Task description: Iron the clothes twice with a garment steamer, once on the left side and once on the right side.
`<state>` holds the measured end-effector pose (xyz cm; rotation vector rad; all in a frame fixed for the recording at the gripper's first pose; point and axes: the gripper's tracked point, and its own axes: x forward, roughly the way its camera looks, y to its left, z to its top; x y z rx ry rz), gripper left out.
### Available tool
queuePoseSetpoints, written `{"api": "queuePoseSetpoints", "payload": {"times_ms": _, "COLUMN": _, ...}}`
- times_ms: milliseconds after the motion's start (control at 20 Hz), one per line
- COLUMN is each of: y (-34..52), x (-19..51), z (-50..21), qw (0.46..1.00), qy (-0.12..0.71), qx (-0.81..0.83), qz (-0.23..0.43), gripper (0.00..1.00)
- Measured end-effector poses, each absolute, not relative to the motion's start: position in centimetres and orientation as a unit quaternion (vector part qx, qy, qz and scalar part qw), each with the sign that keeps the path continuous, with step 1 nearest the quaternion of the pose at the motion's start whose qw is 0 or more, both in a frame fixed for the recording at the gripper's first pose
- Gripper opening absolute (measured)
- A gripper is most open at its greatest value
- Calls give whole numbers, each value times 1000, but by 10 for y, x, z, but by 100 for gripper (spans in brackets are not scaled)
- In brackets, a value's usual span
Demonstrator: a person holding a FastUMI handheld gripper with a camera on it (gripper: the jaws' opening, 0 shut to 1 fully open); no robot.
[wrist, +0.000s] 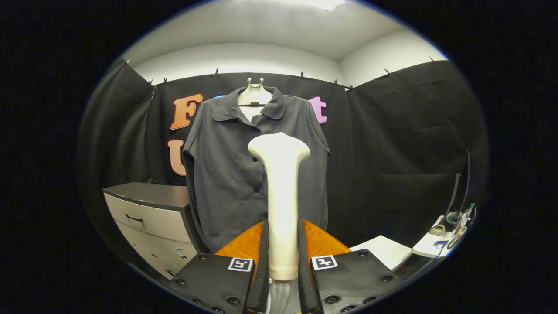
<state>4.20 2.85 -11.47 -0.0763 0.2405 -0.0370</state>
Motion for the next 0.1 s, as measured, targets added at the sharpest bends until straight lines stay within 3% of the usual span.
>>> {"api": "queuePoseSetpoints", "payload": {"times_ms": 100, "y": 28, "x": 39, "z": -113, "qw": 992, "qy": 117, "qx": -35, "qz": -20, "gripper": 35}}
